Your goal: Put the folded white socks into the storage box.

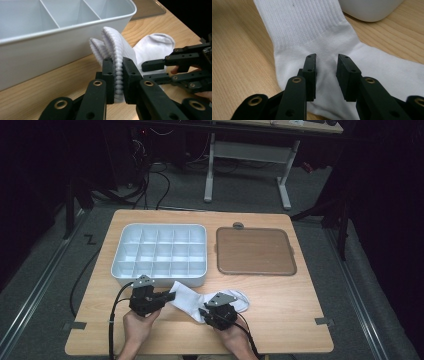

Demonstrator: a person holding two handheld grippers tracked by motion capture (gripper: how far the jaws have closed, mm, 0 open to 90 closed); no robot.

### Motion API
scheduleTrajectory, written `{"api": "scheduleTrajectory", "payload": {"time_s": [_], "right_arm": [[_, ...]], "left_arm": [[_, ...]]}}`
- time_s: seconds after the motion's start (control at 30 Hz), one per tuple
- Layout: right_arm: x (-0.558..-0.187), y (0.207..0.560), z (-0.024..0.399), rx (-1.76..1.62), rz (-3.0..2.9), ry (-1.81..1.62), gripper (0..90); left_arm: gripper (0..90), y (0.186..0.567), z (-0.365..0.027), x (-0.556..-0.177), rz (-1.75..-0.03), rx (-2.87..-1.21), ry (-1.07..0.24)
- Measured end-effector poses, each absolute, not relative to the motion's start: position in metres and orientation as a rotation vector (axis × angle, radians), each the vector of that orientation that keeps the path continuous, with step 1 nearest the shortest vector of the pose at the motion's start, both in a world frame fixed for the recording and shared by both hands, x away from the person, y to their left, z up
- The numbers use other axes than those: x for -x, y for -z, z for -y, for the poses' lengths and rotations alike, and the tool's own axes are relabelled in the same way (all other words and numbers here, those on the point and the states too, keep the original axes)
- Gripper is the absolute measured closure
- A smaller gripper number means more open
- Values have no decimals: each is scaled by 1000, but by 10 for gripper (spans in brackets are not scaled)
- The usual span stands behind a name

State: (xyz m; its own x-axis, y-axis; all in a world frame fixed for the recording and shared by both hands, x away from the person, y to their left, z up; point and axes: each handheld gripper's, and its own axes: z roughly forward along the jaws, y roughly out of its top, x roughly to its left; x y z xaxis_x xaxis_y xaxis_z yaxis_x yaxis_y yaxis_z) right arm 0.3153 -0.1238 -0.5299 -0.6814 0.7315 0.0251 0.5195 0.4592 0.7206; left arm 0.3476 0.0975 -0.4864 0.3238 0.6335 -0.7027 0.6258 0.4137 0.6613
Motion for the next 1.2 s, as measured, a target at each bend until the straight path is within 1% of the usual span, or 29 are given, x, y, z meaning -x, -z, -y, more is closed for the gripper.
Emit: {"api": "scheduleTrajectory", "payload": {"time_s": [0.57, 0.9, 1.07, 1.13, 1.17, 1.2], "right_arm": [[-316, 530, 103, -1046, -2452, -1074, 697], [-314, 530, 79, -1011, -2501, -1108, 687], [-315, 524, 83, -997, -2493, -1106, 669], [-315, 517, 90, -1018, -2463, -1127, 665], [-315, 509, 101, -1034, -2427, -1133, 664], [-315, 509, 101, -1034, -2427, -1133, 664]], "left_arm": [[825, 465, -95, -345, -1267, -1243, 12], [826, 463, -96, -343, -1261, -1249, 32], [826, 464, -97, -343, -1270, -1268, 28], [826, 464, -98, -343, -1273, -1268, 27], [826, 464, -98, -343, -1273, -1270, 28], [826, 464, -97, -343, -1272, -1272, 28]]}}
